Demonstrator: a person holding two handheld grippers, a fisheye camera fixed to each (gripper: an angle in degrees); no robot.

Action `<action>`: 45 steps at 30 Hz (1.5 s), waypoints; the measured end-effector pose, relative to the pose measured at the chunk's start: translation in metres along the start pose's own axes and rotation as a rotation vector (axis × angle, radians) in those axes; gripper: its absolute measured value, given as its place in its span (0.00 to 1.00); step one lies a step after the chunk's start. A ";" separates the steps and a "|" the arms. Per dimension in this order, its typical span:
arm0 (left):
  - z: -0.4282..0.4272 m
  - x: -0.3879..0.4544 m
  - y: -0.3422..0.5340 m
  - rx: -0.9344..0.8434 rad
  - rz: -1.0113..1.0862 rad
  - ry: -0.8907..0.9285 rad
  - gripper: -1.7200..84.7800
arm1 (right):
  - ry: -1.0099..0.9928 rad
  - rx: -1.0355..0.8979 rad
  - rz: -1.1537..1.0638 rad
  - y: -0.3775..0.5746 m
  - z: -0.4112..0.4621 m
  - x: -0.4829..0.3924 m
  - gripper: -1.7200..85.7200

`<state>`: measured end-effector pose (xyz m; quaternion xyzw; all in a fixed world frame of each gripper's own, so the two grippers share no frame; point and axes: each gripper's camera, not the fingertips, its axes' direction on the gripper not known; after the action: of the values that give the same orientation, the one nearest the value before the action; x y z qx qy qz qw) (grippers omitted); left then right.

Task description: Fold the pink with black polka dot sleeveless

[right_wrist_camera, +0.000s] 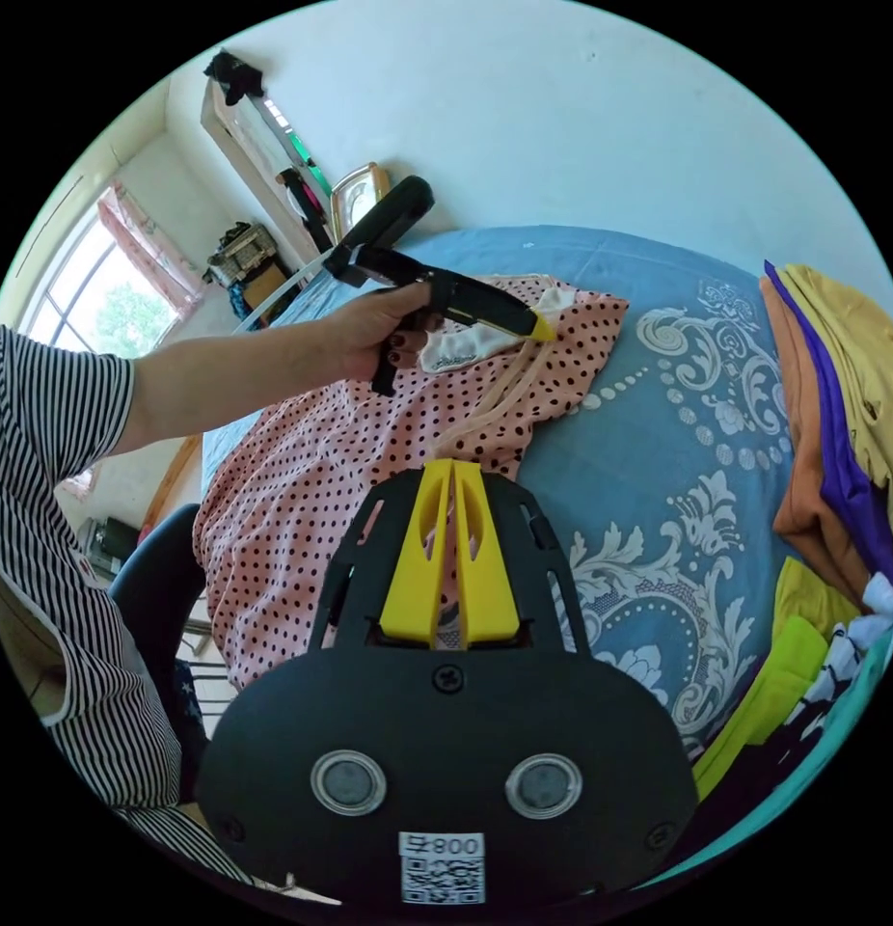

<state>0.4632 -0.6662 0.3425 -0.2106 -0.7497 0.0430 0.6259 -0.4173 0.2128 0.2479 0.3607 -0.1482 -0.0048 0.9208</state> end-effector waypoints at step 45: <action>0.257 0.012 0.673 0.403 -0.490 -0.134 0.04 | 0.378 -0.129 0.008 -0.198 -0.076 -0.085 0.02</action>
<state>0.3920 0.0001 0.0784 0.1073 -0.7941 0.0524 0.5959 -0.4581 0.1263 0.0403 0.2947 0.0264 0.0571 0.9535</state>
